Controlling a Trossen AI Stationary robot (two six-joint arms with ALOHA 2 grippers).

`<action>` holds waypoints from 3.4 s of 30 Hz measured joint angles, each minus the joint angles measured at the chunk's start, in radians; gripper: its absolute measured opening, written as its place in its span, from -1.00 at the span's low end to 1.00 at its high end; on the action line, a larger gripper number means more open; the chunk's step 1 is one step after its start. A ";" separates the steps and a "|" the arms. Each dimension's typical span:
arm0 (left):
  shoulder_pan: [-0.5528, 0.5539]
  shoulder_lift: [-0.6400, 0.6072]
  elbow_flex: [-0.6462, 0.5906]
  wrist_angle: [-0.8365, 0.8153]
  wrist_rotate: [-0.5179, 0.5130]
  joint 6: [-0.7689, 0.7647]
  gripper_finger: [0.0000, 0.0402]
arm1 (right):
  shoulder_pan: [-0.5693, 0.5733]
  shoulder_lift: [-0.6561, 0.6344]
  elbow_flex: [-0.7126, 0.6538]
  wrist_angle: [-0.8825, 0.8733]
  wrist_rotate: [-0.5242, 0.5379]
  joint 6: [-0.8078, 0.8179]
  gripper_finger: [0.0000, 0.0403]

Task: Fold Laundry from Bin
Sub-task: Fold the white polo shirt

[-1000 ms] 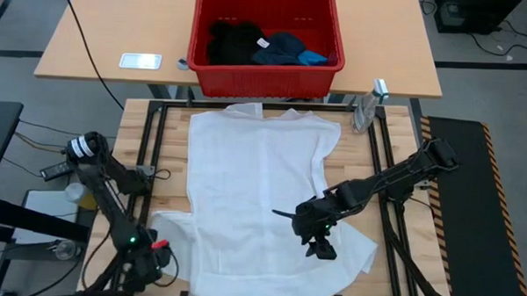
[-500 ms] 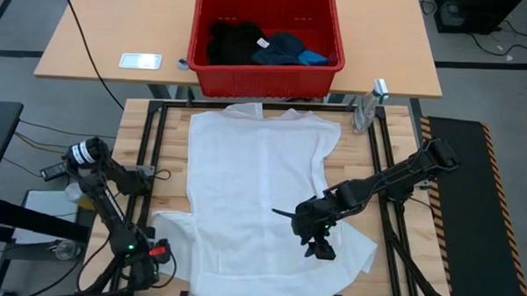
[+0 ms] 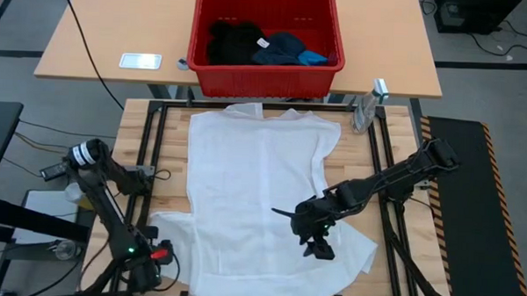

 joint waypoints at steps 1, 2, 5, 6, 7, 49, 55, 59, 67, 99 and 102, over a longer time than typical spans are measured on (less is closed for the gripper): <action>0.004 -0.018 0.028 -0.028 -0.042 0.003 -0.99 | 0.000 0.000 0.011 -0.001 0.031 0.005 -0.04; 0.008 -0.039 0.059 -0.038 -0.100 0.005 -0.99 | 0.003 0.000 0.026 0.004 0.077 0.002 -0.07; 0.020 -0.086 0.139 -0.023 -0.291 0.048 -0.99 | 0.025 0.000 0.054 0.087 0.245 -0.043 -0.16; 0.027 -0.088 0.158 -0.032 -0.329 0.070 -0.99 | 0.030 0.000 0.055 0.118 0.320 -0.055 -0.19; 0.035 -0.087 0.170 -0.034 -0.346 0.090 -0.99 | 0.033 0.000 0.055 0.138 0.402 -0.056 -0.21; 0.454 -0.071 0.206 0.305 -0.688 0.576 -1.00 | -0.588 0.800 0.990 0.003 -0.019 -0.219 -0.31; 0.507 0.002 0.188 0.432 -0.663 0.698 -1.00 | -0.609 0.743 0.989 -0.202 -0.007 -0.233 -0.31; 0.521 0.044 0.188 0.545 -0.615 0.760 -1.00 | -0.611 0.643 0.992 -0.394 -0.010 -0.249 -0.31; 0.526 0.122 0.189 0.697 -0.561 0.828 -1.00 | -0.569 0.509 0.990 -0.640 0.169 -0.338 -0.31; 0.609 -0.152 0.087 0.113 -0.430 0.806 0.05 | -0.332 0.164 0.478 -0.359 0.301 -0.077 -0.31; 0.664 -0.306 -0.045 0.099 -0.385 0.804 -0.09 | -0.246 0.128 0.329 -0.171 0.303 0.058 -0.31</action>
